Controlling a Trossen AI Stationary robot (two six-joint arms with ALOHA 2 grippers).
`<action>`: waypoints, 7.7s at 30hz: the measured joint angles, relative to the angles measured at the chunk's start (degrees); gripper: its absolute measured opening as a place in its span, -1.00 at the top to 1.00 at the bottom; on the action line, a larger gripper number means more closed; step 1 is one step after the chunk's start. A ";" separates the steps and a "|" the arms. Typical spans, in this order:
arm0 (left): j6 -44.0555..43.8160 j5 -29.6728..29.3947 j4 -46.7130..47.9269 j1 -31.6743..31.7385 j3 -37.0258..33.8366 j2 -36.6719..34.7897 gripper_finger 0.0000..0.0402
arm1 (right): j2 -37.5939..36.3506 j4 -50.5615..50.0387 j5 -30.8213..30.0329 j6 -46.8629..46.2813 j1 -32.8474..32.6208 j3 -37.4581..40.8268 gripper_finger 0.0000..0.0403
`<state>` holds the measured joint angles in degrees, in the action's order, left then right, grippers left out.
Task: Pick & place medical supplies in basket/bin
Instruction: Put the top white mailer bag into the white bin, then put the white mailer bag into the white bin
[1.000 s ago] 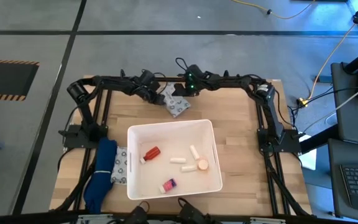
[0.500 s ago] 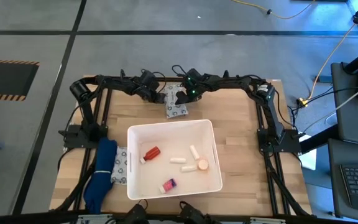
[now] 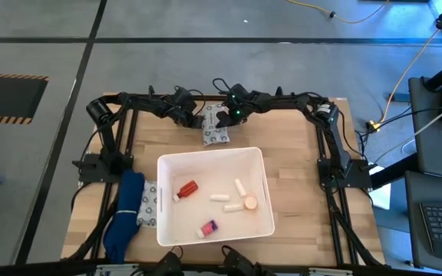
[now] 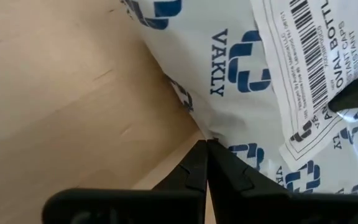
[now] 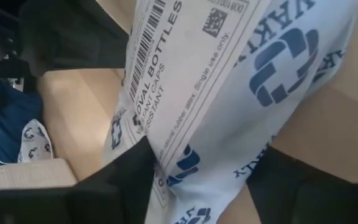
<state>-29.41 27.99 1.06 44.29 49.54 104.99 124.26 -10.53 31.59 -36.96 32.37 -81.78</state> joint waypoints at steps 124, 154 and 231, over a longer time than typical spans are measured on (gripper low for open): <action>33.66 -0.05 29.18 16.63 0.02 -42.53 0.48 | 8.42 -30.88 -19.91 -38.72 -47.33 -37.03 0.07; 27.31 3.60 26.98 14.14 -0.02 -58.59 0.37 | 4.22 -54.03 -31.17 -22.44 -44.22 -52.68 -0.39; 5.84 -8.59 88.89 -34.84 11.02 -45.71 0.99 | -62.55 -0.18 -32.98 26.28 -4.03 32.72 -0.39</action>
<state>-23.56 19.40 89.95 9.46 60.55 59.28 61.71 -10.71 -1.39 -10.68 28.34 -49.06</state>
